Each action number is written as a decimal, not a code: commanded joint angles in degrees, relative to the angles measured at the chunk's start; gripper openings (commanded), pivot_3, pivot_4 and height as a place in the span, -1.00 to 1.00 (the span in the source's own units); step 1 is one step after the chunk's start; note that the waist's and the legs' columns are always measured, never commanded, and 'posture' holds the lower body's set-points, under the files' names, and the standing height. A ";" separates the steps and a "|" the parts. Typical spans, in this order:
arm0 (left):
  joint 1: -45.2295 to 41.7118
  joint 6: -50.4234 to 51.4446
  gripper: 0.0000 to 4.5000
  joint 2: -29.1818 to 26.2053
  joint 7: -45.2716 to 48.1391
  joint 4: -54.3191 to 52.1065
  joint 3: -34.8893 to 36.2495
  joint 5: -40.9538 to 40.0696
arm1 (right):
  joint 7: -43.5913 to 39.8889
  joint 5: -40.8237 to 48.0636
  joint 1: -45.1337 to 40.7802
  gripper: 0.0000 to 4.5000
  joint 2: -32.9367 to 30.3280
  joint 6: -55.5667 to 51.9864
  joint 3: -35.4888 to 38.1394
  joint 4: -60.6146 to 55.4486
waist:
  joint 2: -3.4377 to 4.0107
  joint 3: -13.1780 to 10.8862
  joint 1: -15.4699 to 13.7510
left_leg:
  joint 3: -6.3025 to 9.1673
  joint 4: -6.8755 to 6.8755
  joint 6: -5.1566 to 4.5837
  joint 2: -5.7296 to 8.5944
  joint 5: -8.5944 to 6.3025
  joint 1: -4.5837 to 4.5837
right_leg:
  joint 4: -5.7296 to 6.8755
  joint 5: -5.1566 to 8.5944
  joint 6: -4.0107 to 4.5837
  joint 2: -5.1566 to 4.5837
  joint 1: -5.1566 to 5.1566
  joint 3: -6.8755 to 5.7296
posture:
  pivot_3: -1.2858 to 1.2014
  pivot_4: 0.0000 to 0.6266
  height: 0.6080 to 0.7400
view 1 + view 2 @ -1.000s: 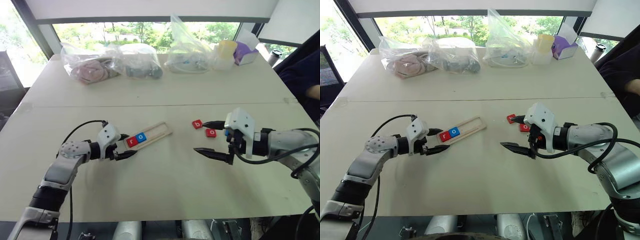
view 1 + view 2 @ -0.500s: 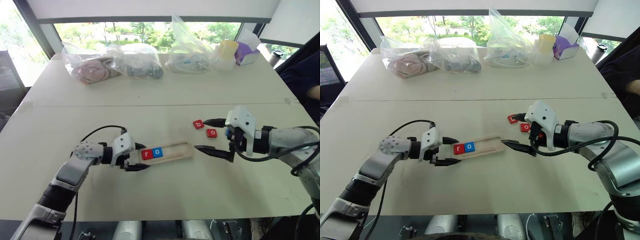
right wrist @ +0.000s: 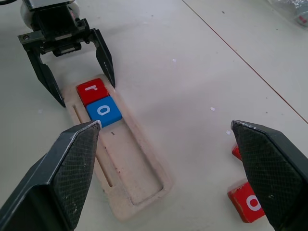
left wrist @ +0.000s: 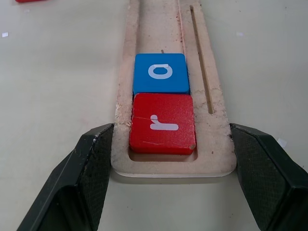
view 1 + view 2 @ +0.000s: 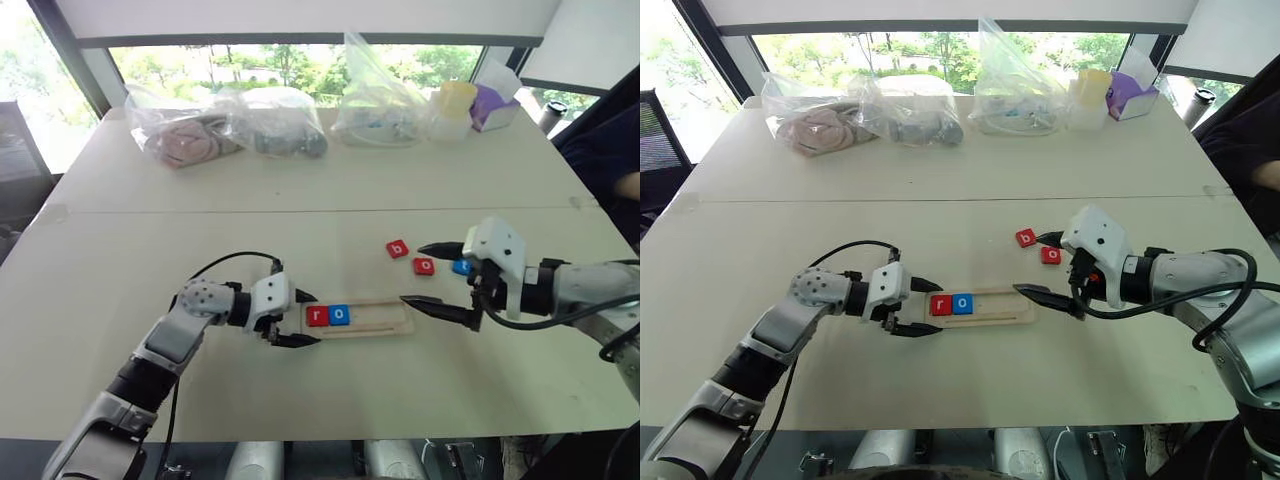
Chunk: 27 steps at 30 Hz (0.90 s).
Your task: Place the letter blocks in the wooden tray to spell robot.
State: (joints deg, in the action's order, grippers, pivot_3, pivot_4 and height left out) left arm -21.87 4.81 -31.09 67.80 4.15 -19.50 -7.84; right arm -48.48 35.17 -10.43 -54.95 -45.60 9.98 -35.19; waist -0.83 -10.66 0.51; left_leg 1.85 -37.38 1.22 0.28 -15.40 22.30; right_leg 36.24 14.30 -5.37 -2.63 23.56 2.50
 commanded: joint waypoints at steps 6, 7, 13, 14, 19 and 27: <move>-0.50 -2.00 0.39 0.51 1.35 0.75 -1.63 1.99 | 0.83 0.90 0.13 1.00 -0.51 -0.03 2.10 -2.45 | 0.00 0.00 -0.01 | 0.00 -0.01 0.00 0.00 0.00 0.00 | 0.00 -0.01 -0.01 0.00 -0.01 0.00 | 0.03 -0.52 1.00; -0.51 -2.00 0.39 0.53 1.39 0.76 -1.61 2.01 | 0.91 0.88 0.13 1.00 -0.49 -0.02 2.06 -2.48 | 0.00 0.00 -0.01 | 0.00 -0.01 0.00 0.00 0.00 0.00 | 0.00 -0.01 -0.01 0.00 -0.01 0.00 | 0.03 -0.52 1.00; -0.46 -1.12 0.39 0.13 1.96 0.63 -1.83 2.15 | 1.29 0.42 -0.12 1.00 -0.19 0.56 1.34 -2.22 | 0.00 0.00 0.01 | 0.00 -0.01 0.00 0.00 0.00 0.00 | 0.00 -0.01 -0.01 0.00 -0.01 0.00 | 0.03 -0.52 1.00; -0.44 -0.93 0.39 0.13 1.96 0.62 -1.81 2.14 | 1.34 0.35 -0.19 1.00 -0.15 0.63 1.24 -2.17 | 0.00 0.00 0.01 | 0.00 -0.01 0.00 0.00 0.00 0.00 | 0.00 -0.01 -0.01 0.00 -0.01 0.00 | 0.03 -0.52 1.00; -0.18 0.11 0.99 0.07 2.11 0.60 -1.70 1.82 | 1.44 0.26 -0.59 1.00 -0.02 0.83 0.84 -1.96 | 0.00 0.01 0.04 | 0.00 -0.01 0.00 0.00 0.00 0.00 | 0.00 -0.01 -0.02 0.00 -0.01 0.00 | 0.03 -0.52 1.00; 1.62 1.18 0.99 -2.44 1.87 0.23 -0.24 2.31 | 1.34 0.07 -1.67 1.00 0.29 1.17 -0.23 -1.09 | 0.00 0.02 0.19 | 0.00 0.00 0.00 0.00 0.00 -0.02 | 0.00 -0.01 -0.02 0.02 -0.02 0.00 | 0.03 -0.52 1.00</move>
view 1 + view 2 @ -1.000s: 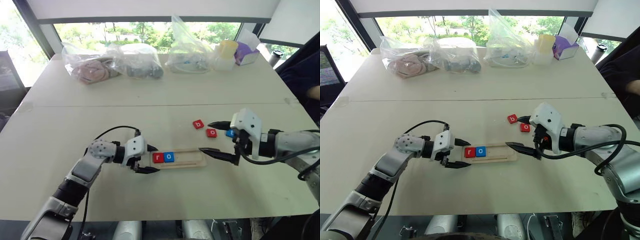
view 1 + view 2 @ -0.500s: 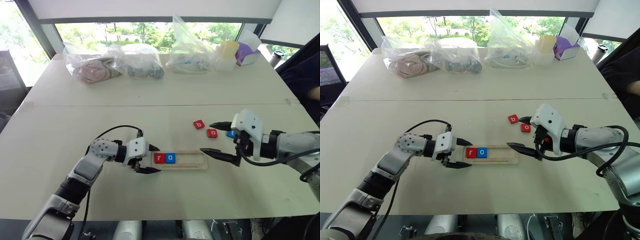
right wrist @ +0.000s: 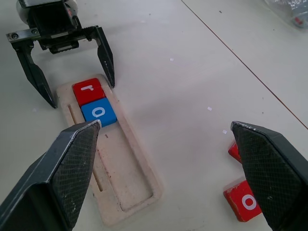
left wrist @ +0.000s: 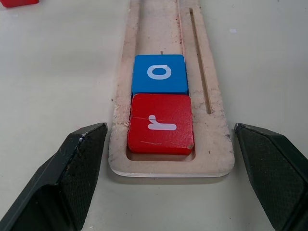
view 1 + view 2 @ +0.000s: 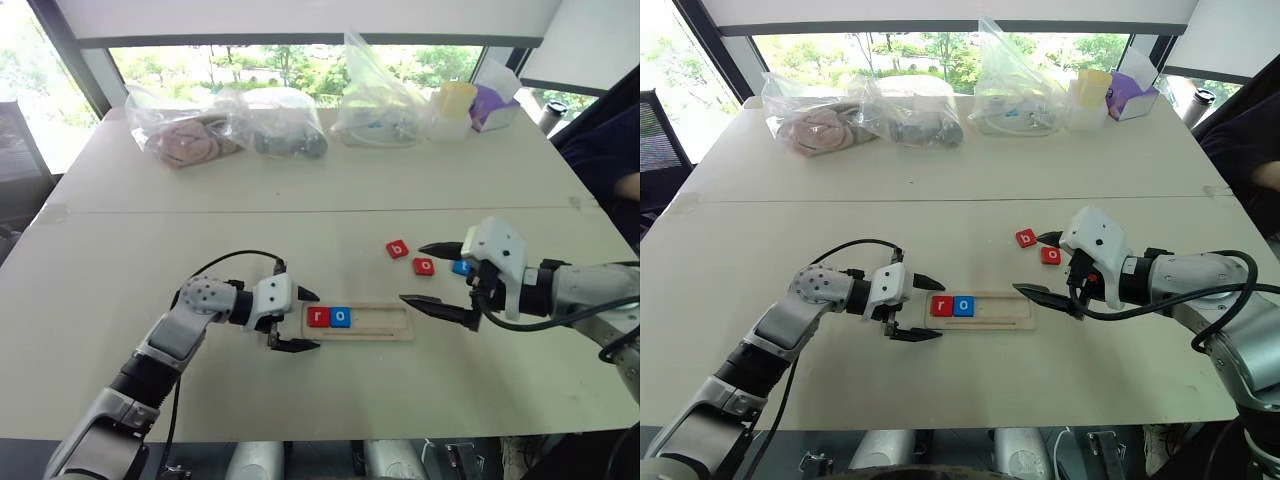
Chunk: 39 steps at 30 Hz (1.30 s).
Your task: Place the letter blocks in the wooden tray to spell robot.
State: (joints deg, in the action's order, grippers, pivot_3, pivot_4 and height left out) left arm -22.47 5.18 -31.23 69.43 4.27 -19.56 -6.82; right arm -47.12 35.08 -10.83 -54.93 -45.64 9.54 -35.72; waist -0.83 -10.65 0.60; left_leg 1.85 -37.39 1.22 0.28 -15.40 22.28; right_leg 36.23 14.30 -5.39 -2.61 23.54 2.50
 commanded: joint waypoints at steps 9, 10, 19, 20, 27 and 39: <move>12.55 4.40 0.99 -10.76 -3.82 -6.37 9.39 -2.84 | 4.48 -3.41 -6.75 1.00 6.11 1.76 -6.30 4.01 | 0.01 0.04 0.80 | 0.03 0.24 -0.01 -0.28 0.00 -0.34 | 0.17 -0.02 0.07 0.16 -0.01 0.04 | 0.03 -0.52 1.00; 13.57 4.89 0.99 -11.39 -4.55 -7.20 10.39 -3.21 | 5.49 -4.69 -7.67 1.00 6.96 1.90 -7.32 5.25 | 0.01 0.04 0.71 | 0.02 0.25 -0.01 -0.30 0.00 -0.39 | 0.18 -0.03 0.11 0.18 -0.02 0.05 | 0.03 -0.52 1.00; 21.87 16.45 0.99 -14.53 -9.38 -21.32 25.56 -16.76 | 19.40 -16.82 -16.94 1.00 19.20 -2.43 -16.64 19.71 | 0.00 0.01 0.55 | -0.06 0.25 0.00 -0.31 -0.01 -0.41 | 0.15 0.04 0.31 0.13 -0.03 0.10 | 0.03 -0.52 1.00; 22.12 18.52 0.99 -14.45 -9.44 -22.94 26.61 -18.90 | 20.44 -17.52 -17.55 1.00 20.47 -2.89 -16.66 20.94 | 0.00 0.01 0.44 | -0.04 0.23 0.00 -0.30 0.00 -0.31 | 0.15 0.03 0.31 0.11 0.03 0.09 | 0.03 -0.52 1.00; 21.35 28.39 0.99 -12.20 -15.01 -33.16 32.32 -30.88 | 24.69 -22.02 -20.07 1.00 25.68 -3.37 -17.70 26.85 | 0.00 0.01 0.20 | -0.04 0.08 0.01 -0.04 0.00 0.11 | 0.05 -0.08 0.12 -0.09 0.26 0.08 | 0.03 -0.52 1.00; 22.14 30.04 0.99 -9.91 -20.08 -36.88 32.70 -35.51 | 27.18 -23.41 -19.09 1.00 28.27 -8.64 -15.12 28.34 | 0.00 0.01 0.41 | -0.03 0.12 0.01 -0.08 0.00 0.07 | 0.10 -0.10 0.10 0.06 0.27 0.07 | 0.03 -0.52 1.00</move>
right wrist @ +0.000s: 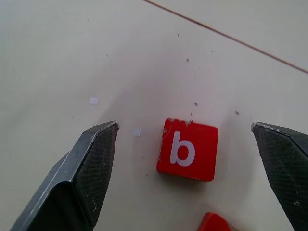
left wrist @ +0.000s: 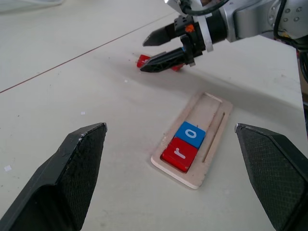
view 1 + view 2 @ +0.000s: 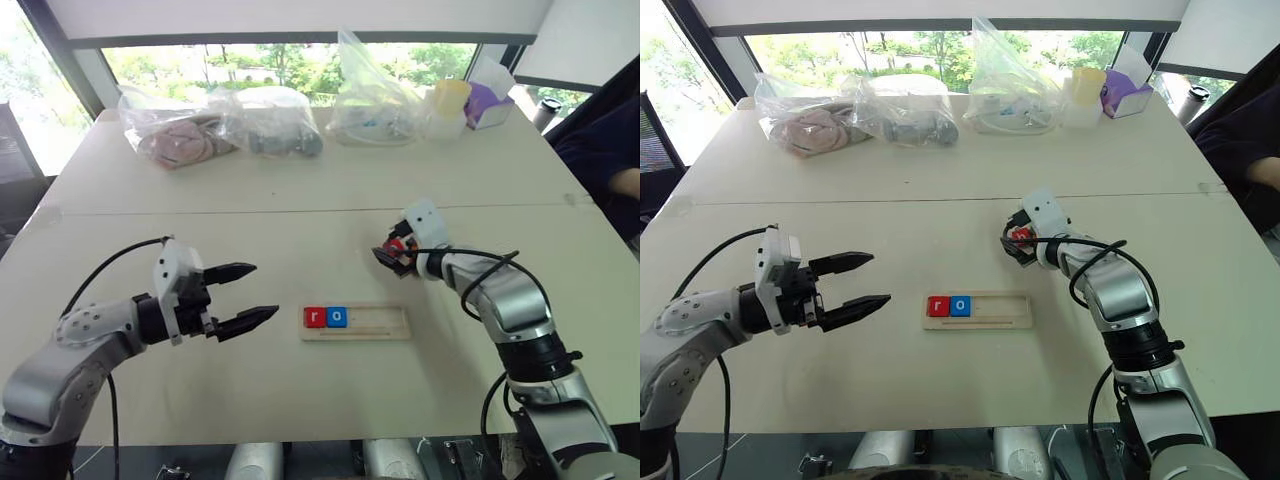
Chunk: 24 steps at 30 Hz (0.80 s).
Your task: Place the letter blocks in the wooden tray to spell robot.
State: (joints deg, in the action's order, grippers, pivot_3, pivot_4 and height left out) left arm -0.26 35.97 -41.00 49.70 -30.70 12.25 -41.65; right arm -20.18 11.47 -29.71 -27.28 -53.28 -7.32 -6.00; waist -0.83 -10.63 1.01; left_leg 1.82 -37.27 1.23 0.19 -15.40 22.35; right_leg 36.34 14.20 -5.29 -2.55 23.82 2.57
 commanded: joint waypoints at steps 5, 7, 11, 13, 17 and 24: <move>-0.22 -0.85 0.99 -0.16 -0.51 -2.02 0.14 -0.72 | 1.63 0.59 0.01 1.00 3.42 -3.64 3.30 -0.71 | 0.00 0.00 -0.01 | -0.01 0.00 0.00 0.01 0.00 0.00 | -0.01 0.00 0.00 0.00 0.00 0.00 | 0.03 -0.52 1.00; -0.31 -0.92 1.00 -0.04 -0.79 -1.99 -0.19 -0.40 | 2.43 0.89 -0.32 0.82 4.68 -4.97 4.45 0.02 | 0.00 0.00 0.00 | -0.02 0.00 0.00 0.01 0.00 0.00 | -0.01 0.00 0.00 0.01 0.00 0.00 | 0.03 -0.52 1.00; -0.37 -0.90 1.00 0.01 -1.19 -2.04 -0.48 -0.31 | 3.17 1.06 -0.83 0.21 5.96 -6.90 5.72 0.63 | 0.00 0.00 0.00 | -0.02 -0.01 0.00 0.01 0.00 0.00 | -0.01 0.00 0.00 0.01 0.00 0.00 | 0.03 -0.52 1.00; -0.41 -0.87 1.00 -0.06 -1.43 -2.04 -0.52 -0.35 | 3.18 0.96 -0.98 -0.26 6.09 -7.21 5.83 0.62 | 0.00 0.00 0.00 | -0.01 -0.01 0.00 0.01 0.00 0.00 | -0.01 0.00 0.00 0.01 -0.01 0.00 | 0.03 -0.52 1.00; -0.12 -0.57 1.00 0.10 -2.08 -2.45 -0.56 -0.75 | 3.27 0.43 -1.45 -0.48 5.60 -8.36 5.13 -1.27 | 0.00 0.00 0.02 | -0.02 0.00 0.00 0.01 0.00 0.00 | -0.01 0.00 0.01 0.01 0.00 0.00 | 0.03 -0.52 1.00; -0.13 -1.23 1.00 1.08 -2.01 -2.00 -2.62 -0.33 | 2.83 3.29 1.41 -0.48 0.84 -24.32 9.68 -21.21 | 0.02 -0.01 -0.19 | -0.01 0.02 0.00 0.02 0.00 0.05 | -0.03 0.01 0.02 -0.02 0.05 0.00 | 0.03 -0.52 1.00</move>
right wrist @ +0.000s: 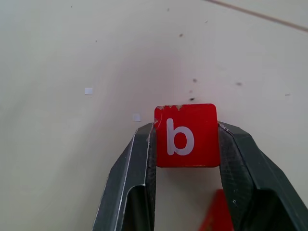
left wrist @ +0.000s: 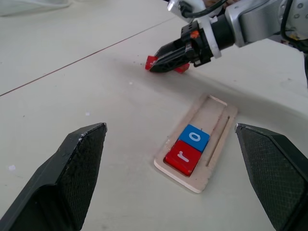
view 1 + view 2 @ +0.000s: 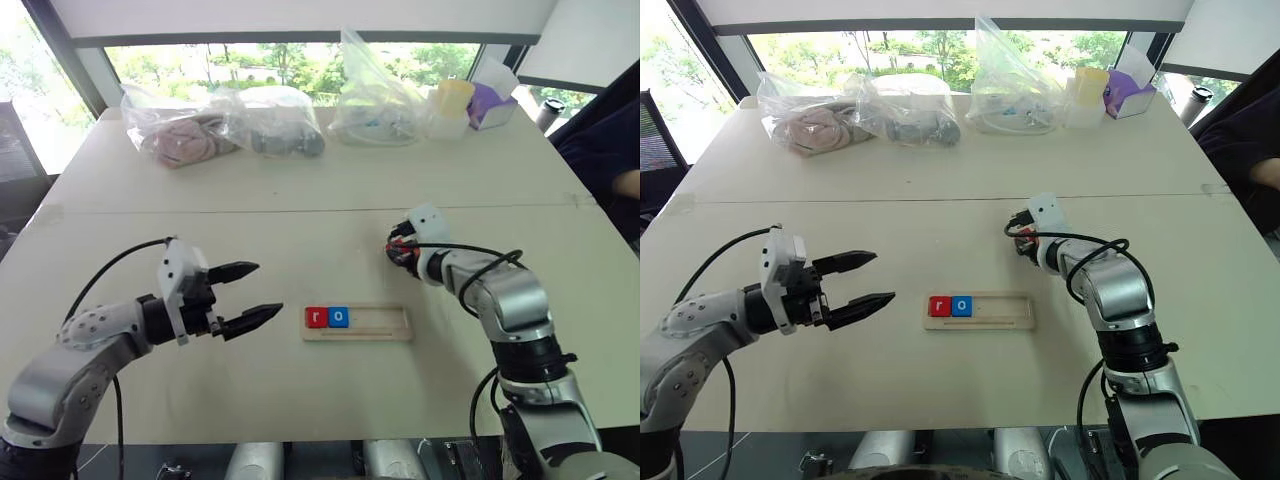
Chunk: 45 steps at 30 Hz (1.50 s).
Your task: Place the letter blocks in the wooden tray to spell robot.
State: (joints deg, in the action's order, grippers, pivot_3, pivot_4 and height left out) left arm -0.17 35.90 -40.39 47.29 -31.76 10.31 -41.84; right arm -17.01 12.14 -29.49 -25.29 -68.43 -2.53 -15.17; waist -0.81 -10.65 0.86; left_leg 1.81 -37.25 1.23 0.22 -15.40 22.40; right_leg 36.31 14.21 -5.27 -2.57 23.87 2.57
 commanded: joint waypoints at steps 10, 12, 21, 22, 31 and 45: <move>-4.64 -2.33 1.00 1.51 3.30 3.63 -5.87 1.83 | 2.75 7.48 21.36 -0.48 1.22 -24.07 20.89 -37.42 | -0.01 0.02 0.06 | -0.04 0.00 0.00 0.01 0.00 0.00 | -0.07 0.10 0.13 0.02 -0.07 -0.03 | 0.03 -0.52 1.00; -5.61 -2.24 1.00 1.63 3.76 4.33 -6.47 1.80 | 5.05 7.39 23.93 -0.48 3.72 -24.07 22.35 -38.43 | -0.03 0.04 0.34 | -0.08 -0.01 0.00 -0.01 0.00 -0.04 | -0.07 0.10 0.13 0.04 -0.06 0.06 | 0.03 -0.52 1.00; -7.53 -2.47 1.00 1.64 4.74 5.87 -7.16 2.86 | 12.48 8.72 27.43 -0.48 12.07 -24.07 23.47 -38.00 | -0.02 0.04 0.20 | -0.06 0.04 0.00 -0.04 0.00 -0.04 | -0.06 0.10 0.13 0.08 -0.02 0.07 | 0.03 -0.52 1.00; -7.52 -2.51 1.00 1.64 4.76 5.92 -7.12 2.97 | 13.07 8.90 27.45 -0.48 12.35 -24.07 23.43 -37.85 | -0.02 0.04 0.20 | -0.06 0.04 0.00 -0.04 0.00 -0.03 | -0.07 0.10 0.12 0.07 -0.02 0.07 | 0.03 -0.52 1.00; -5.70 -1.82 1.00 1.68 2.93 4.11 -5.86 2.71 | -1.03 19.33 21.43 0.99 -10.48 -23.83 18.85 -36.91 | 0.08 -0.04 0.28 | -0.18 -0.04 0.00 0.04 0.00 -0.01 | -0.12 0.11 0.13 -0.06 -0.03 0.16 | 0.03 -0.52 1.00; -2.98 -1.93 1.00 1.12 1.48 -0.52 -5.94 2.70 | -57.57 6.63 21.83 0.99 -41.54 47.86 4.75 6.87 | -0.19 -0.12 -0.05 | -0.26 -0.04 -0.02 0.01 -0.01 -0.08 | -0.18 0.19 0.00 0.01 -0.21 0.03 | 0.03 -0.52 1.00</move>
State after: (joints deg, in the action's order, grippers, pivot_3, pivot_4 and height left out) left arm -2.90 34.53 -39.20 49.40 -30.10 3.55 -38.98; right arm -72.07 19.93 -6.82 -66.43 -24.97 2.43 -9.55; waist -0.99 -10.77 0.81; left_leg 1.56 -37.29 1.20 0.23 -15.41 22.31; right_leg 36.15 14.39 -5.27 -2.56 23.66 2.60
